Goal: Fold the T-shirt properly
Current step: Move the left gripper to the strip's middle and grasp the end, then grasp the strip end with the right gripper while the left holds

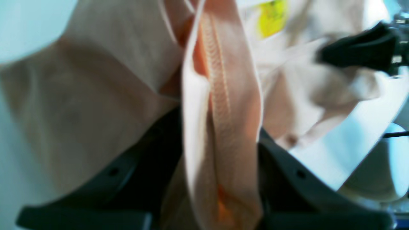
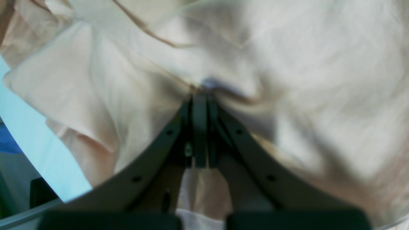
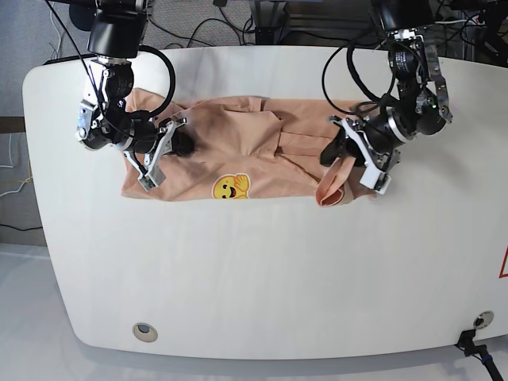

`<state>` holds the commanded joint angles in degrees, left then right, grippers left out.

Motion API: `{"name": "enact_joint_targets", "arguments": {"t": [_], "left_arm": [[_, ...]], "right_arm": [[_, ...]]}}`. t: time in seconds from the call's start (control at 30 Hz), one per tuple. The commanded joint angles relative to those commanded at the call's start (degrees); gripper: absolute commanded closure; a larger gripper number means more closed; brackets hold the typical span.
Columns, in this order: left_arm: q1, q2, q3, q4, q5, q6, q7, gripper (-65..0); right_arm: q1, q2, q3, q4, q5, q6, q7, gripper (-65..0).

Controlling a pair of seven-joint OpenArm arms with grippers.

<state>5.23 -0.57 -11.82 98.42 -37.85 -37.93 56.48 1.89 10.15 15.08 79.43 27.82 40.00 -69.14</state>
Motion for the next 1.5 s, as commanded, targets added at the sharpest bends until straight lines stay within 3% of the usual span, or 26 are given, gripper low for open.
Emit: {"name": "enact_joint_targets", "arguments": {"t": [0.17,0.37,0.4,0.53,0.6,0.8,0.9,1.07,1.2,1.37,1.5], "left_arm": [[-1.41,1.76,2.37,-0.62,0.09,0.00,0.00,-8.7],[-1.58,1.67,2.55,-3.16,0.00,-0.09,0.00,-10.5],[-1.58,1.58,2.55,-3.16,-0.09,-0.09,0.00,-14.3],[-1.58,1.58,2.55,-3.16,-0.35,-0.18,0.00,-39.4],[-1.58,1.85,2.99,-2.90,-0.53,-0.35,0.09,-47.6],[-3.78,1.32,11.25,-2.20,-10.90,-0.44,0.09,-48.0],[-3.96,-0.09,11.16,-1.05,-10.90,-0.44,0.09,-48.0],[-3.96,-6.59,6.51,-1.23,-10.81,-0.44,0.00,-48.0],[-3.60,-11.52,6.42,-1.41,-10.73,-0.44,-0.09,-48.0],[-3.52,-12.66,6.51,-8.26,-10.73,-0.44,-0.09,-48.0],[-3.78,-12.66,6.51,-14.15,-10.73,-0.44,-0.79,-48.0]], "right_arm": [[0.09,0.00,0.00,0.00,0.00,0.00,0.00,0.0],[0.00,0.00,0.00,0.00,0.00,0.00,0.00,0.0],[0.00,0.00,0.00,0.00,0.00,0.00,0.00,0.0],[0.18,0.00,-0.09,0.00,0.00,0.00,0.00,0.0],[0.18,0.00,-0.09,0.00,0.00,0.00,0.00,0.0],[0.18,0.00,-0.09,0.00,0.00,0.00,0.00,0.0],[0.18,0.00,0.00,0.00,0.09,0.00,0.00,0.0],[0.18,0.00,0.00,0.00,0.09,0.00,0.00,0.0],[0.18,0.00,0.00,0.00,0.26,0.00,0.00,0.0],[0.09,0.00,0.00,2.02,3.78,0.00,0.00,0.0],[-0.09,0.26,0.00,7.82,8.79,0.00,-0.88,-12.2]]}}
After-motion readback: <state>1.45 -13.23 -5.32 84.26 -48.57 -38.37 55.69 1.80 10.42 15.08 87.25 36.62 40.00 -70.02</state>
